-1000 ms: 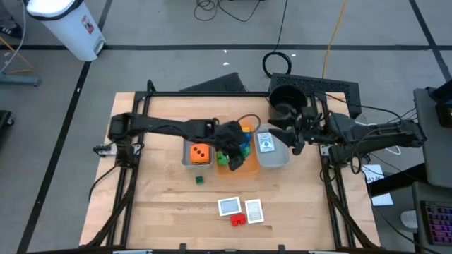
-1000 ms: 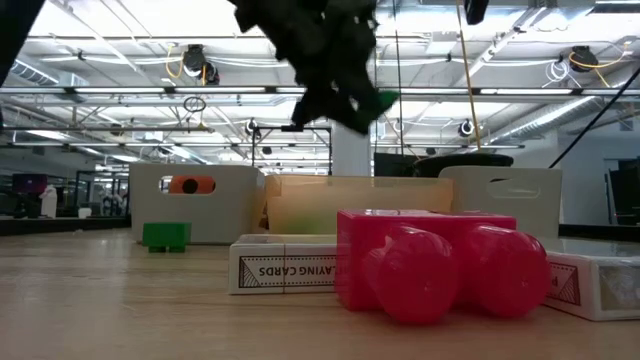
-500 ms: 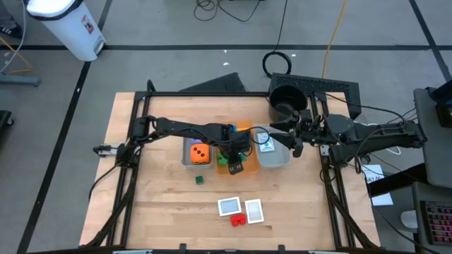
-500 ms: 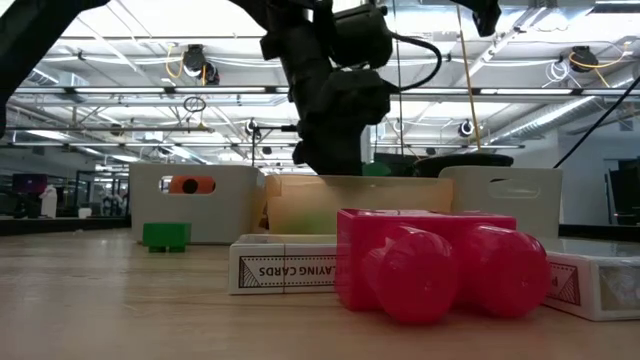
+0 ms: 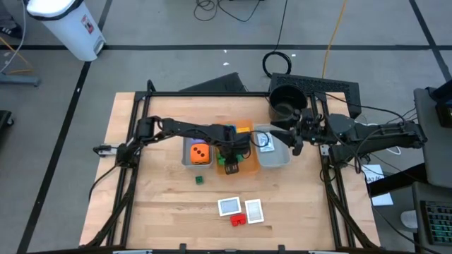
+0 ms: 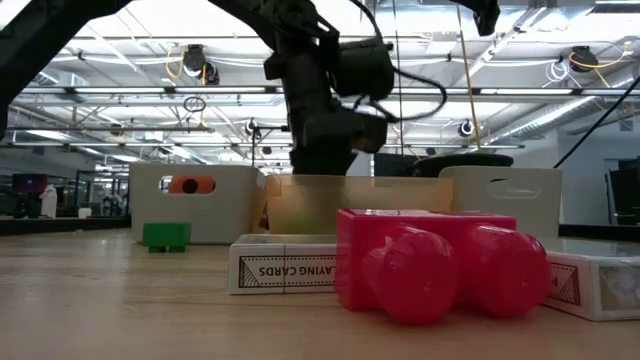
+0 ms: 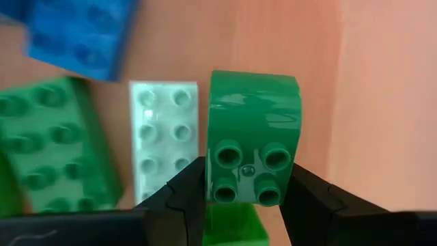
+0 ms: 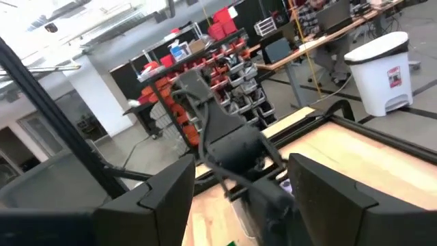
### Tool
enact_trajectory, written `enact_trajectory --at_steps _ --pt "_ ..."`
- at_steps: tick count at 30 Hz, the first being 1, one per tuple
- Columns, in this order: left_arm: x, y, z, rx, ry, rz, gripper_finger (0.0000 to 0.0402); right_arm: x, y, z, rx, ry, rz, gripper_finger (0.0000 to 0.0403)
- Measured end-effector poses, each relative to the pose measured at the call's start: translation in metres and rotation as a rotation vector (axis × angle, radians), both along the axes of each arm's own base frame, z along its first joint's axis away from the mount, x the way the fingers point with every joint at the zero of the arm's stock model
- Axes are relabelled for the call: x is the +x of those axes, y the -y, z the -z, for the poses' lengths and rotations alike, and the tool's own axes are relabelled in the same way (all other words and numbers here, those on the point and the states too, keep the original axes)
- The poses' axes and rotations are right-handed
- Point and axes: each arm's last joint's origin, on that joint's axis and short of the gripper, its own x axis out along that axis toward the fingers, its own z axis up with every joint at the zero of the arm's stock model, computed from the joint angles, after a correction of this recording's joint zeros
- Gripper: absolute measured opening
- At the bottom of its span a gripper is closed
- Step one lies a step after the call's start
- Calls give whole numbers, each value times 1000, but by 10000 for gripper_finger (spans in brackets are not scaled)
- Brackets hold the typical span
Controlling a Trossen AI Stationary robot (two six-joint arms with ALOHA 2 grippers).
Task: Pick & Place Toys
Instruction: Put the green game piece into the orange bin
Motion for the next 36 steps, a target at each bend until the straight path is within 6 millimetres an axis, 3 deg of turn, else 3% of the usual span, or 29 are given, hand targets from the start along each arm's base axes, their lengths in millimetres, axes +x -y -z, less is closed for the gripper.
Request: enact_trajectory --at_steps 14,25,29,36 --pt "1 -1 12 -30 -25 15 151 0 8 0 1 2 46 224" --pt "-6 -2 5 -51 -64 -6 248 0 8 0 2 1 42 221" --pt "-11 -4 -27 -86 6 -56 260 0 7 0 12 3 41 222" --pt "-40 0 -123 -103 260 -142 244 0 7 0 12 2 40 221"
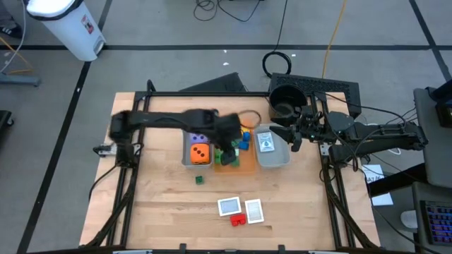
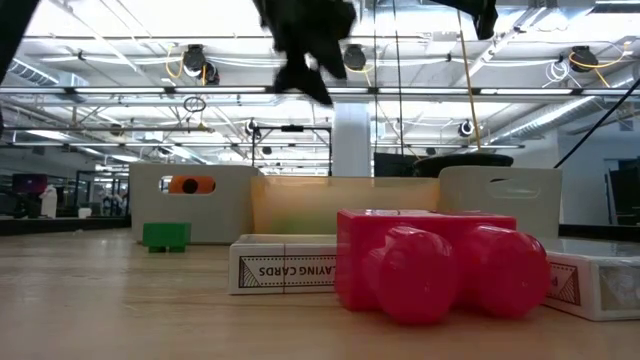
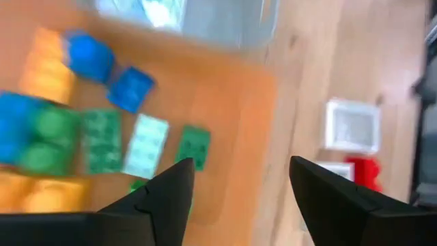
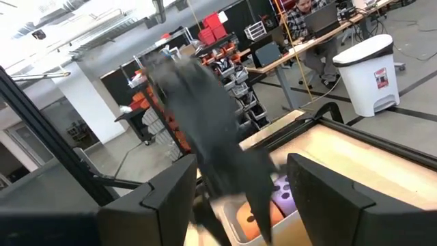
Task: Pick & Place Toys
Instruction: Put the green game piece into the orange bin
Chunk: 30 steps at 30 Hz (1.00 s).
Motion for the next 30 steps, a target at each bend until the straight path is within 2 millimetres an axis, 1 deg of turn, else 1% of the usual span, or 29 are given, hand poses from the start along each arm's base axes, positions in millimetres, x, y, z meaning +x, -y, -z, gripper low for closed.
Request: enact_trajectory --at_steps 3,6,8,11,14,16,21,25,28,30 --pt "-23 7 -40 63 88 -42 234 0 0 0 10 2 -1 222" --pt "-45 21 -68 137 139 -73 225 0 0 0 14 3 -1 220" --pt "-59 31 -79 174 142 -92 219 0 0 0 16 4 -2 219" --pt "-74 50 -83 198 85 -109 212 0 -1 0 34 7 -7 217" --pt "-84 71 -77 215 -8 -110 207 0 -1 0 48 6 -10 217" --pt "-86 85 -67 231 -44 -102 207 0 -1 1 52 4 -10 217" --pt "-91 113 -30 248 -101 -83 216 1 -1 1 58 3 -10 217" --pt "-97 122 5 226 -160 -156 224 1 -1 1 65 4 -11 215" --pt "-102 121 30 201 -209 -226 230 1 -1 1 64 3 -27 216" --pt "-107 120 46 187 -249 -226 235 1 -2 1 64 3 -36 217"
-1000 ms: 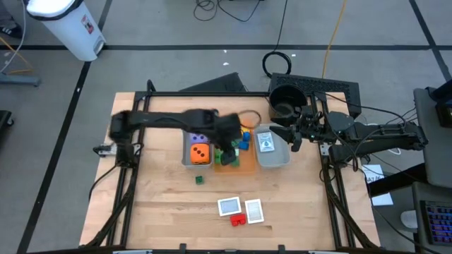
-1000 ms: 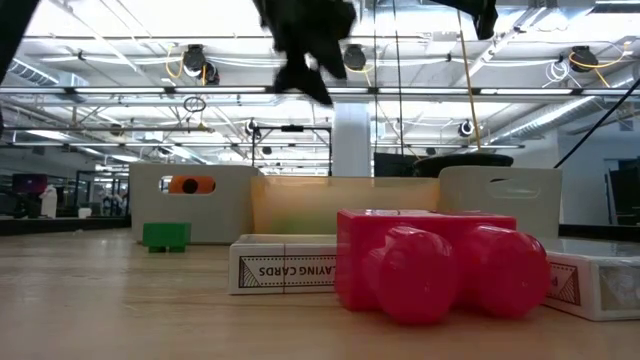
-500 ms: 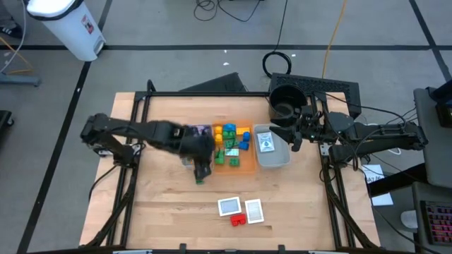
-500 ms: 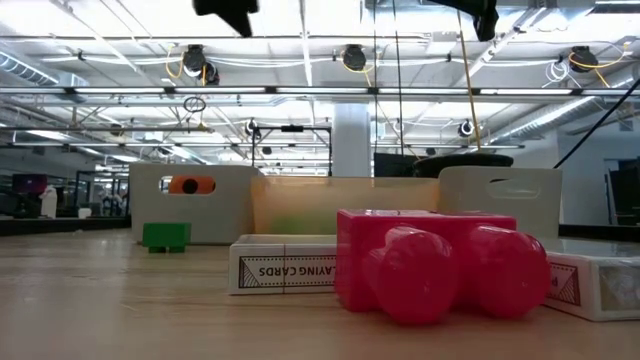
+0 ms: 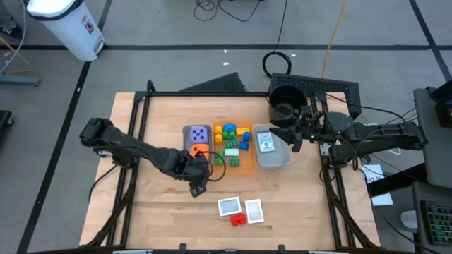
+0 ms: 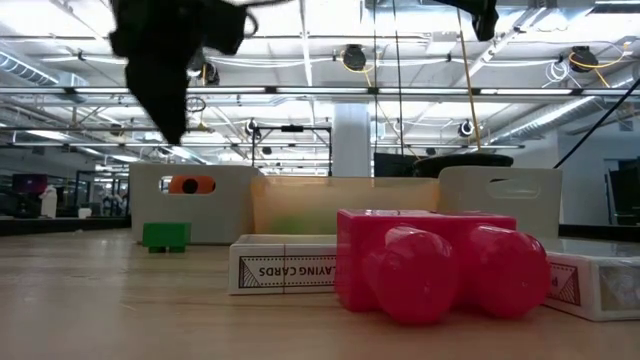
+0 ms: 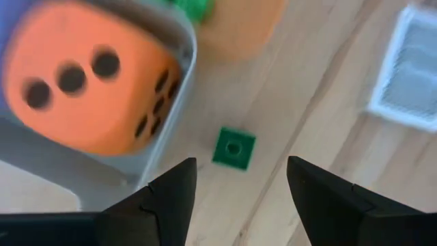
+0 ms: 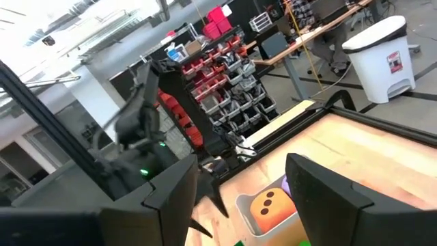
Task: Pick & Place Toys
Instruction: Put the green game piece into the orange bin
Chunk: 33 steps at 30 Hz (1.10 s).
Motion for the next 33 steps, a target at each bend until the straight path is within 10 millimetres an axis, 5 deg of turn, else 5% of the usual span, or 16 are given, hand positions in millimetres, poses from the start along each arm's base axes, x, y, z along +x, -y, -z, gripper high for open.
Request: enact_trajectory --at_steps 6,16,33 --pt "-5 -1 30 -89 -22 18 261 0 0 0 0 -2 -1 213" --pt "0 -9 32 -35 19 130 312 3 0 3 0 -22 0 212" --pt "15 -8 74 -34 -115 291 303 3 0 5 -4 -43 1 212"
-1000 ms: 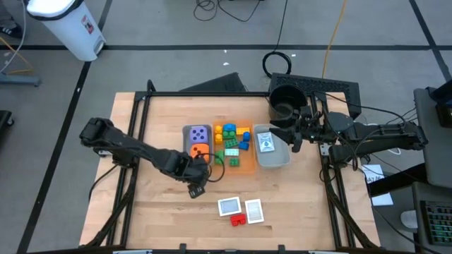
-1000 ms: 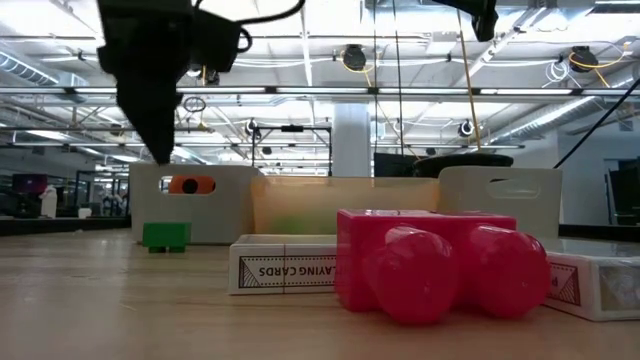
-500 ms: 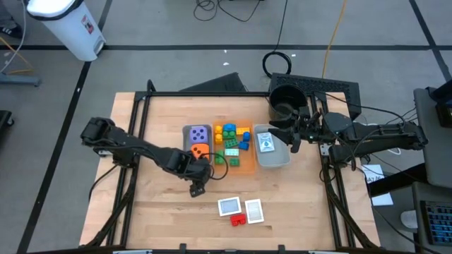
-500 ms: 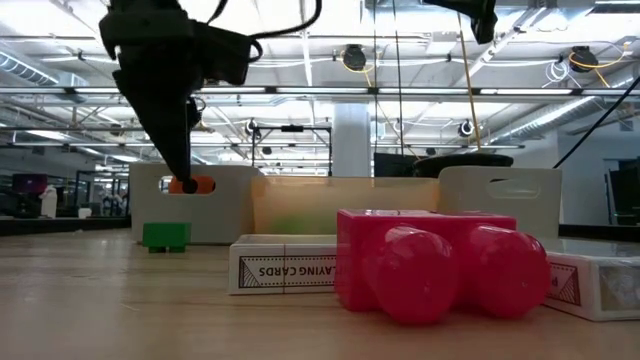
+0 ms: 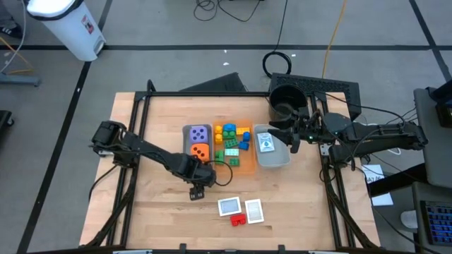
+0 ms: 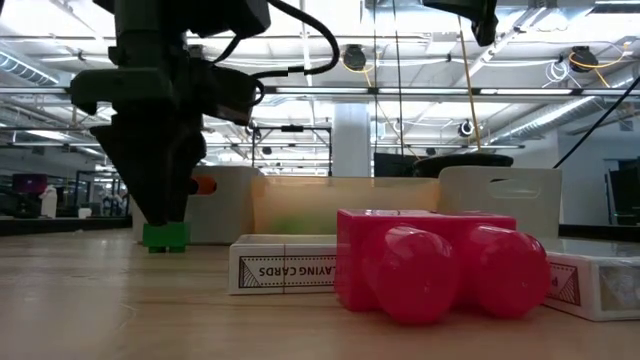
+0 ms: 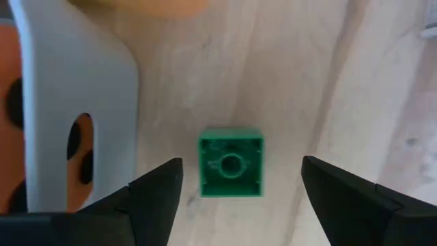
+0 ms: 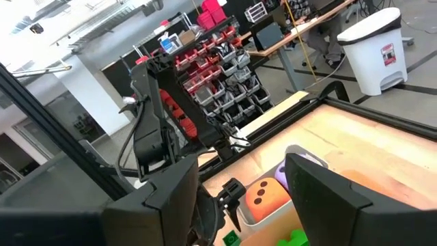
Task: Pick & Place Toys
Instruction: Put the green game piece into the orange bin
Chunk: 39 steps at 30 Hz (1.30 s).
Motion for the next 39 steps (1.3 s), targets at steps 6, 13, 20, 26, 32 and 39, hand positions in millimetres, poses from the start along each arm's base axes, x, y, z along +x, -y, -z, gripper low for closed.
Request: enact_trajectory --at_steps 6,13,20,26,32,39 --pt "4 1 6 12 -2 -7 295 0 0 0 0 -4 1 212" --pt "4 0 7 28 -1 -19 258 0 0 1 -5 -8 2 212" --pt "4 1 11 -8 -11 -33 173 0 0 1 -8 -9 2 212" --pt "5 2 11 -39 -5 -59 125 0 0 1 -8 -15 3 212" --pt "8 4 3 -96 -27 -73 132 0 0 2 -9 -25 3 212" --pt "26 8 -44 -102 1 -23 133 0 0 2 -24 -26 3 212"
